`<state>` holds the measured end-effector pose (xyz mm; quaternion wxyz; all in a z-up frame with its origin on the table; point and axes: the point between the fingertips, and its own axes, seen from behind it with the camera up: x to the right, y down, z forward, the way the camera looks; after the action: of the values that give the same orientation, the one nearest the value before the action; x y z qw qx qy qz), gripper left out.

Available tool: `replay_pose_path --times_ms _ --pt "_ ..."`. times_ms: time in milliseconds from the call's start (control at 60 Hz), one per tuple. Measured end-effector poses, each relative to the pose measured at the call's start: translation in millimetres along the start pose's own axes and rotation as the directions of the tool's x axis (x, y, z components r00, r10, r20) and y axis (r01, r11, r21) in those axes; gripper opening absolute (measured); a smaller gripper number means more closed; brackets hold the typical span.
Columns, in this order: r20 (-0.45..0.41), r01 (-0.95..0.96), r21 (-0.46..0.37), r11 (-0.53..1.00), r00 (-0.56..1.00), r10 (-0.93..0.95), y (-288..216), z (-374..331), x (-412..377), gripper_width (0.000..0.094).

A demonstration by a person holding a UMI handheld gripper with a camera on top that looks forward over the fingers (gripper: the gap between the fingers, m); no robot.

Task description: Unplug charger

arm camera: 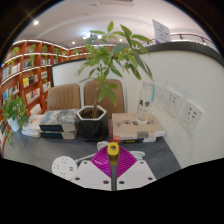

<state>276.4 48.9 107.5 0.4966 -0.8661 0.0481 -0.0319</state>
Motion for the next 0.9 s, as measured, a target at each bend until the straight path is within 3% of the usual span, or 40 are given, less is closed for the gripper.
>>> replay_pose_path --times_ms 33,267,350,467,583,650,767,900 --pt "0.007 -0.008 -0.040 0.999 1.000 0.008 35.6 15.3 -2.6 0.0039" --pt "0.038 -0.094 -0.207 0.974 0.994 0.104 100.4 44.6 25.6 0.0041" --pt "0.057 -0.121 -0.201 0.972 0.989 0.135 99.7 45.7 25.4 0.0043" --pt "0.049 -0.121 -0.216 0.969 0.990 0.134 100.6 44.0 27.5 0.0124" --pt "-0.004 -0.101 -0.191 0.976 0.995 0.102 86.8 31.0 39.7 0.0421" --pt "-0.020 -0.098 -0.144 0.985 0.995 0.096 67.7 14.9 40.6 0.0541" --pt "-0.038 -0.105 -0.059 0.993 0.994 0.103 27.4 -27.8 33.4 0.0859" --pt "-0.026 -0.093 0.062 0.994 0.995 0.095 -23.1 -97.9 6.2 0.0857"
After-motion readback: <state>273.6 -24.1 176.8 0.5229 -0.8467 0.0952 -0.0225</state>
